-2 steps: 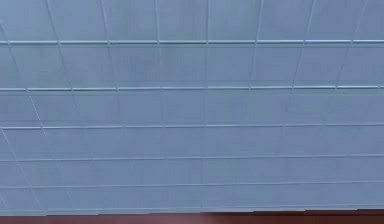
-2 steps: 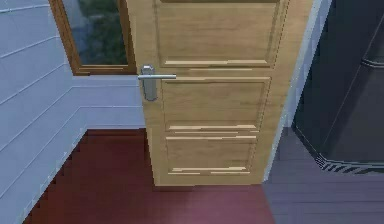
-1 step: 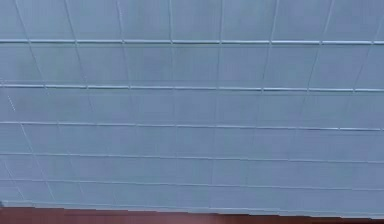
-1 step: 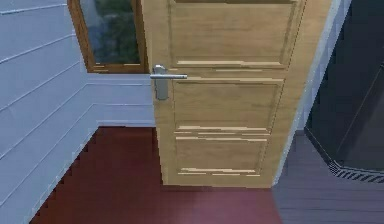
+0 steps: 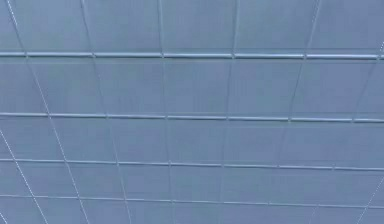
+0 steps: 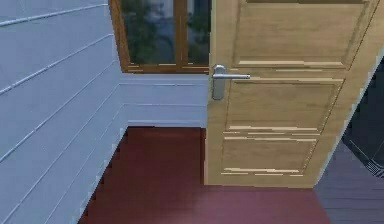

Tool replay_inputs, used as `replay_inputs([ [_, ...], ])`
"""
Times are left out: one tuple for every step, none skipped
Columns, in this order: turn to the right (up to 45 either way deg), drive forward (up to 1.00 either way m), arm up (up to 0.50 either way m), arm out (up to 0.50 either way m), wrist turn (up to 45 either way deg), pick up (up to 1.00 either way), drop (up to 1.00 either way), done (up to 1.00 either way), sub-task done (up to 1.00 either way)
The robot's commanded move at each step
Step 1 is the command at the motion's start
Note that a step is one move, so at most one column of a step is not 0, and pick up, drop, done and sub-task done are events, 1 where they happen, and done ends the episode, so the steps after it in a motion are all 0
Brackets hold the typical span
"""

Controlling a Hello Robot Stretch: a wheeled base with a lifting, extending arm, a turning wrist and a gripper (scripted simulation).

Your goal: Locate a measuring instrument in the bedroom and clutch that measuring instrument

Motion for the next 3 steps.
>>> replay_inputs([
  [-45.0,0.0,0.0,0.0,0.0,0.0,0.0,0.0,0.0],
  [-3.0,0.0,0.0,0.0,0.0,0.0,0.0,0.0,0.0],
  [0.0,0.65,0.0,0.0,0.0,0.0,0.0,0.0,0.0],
])
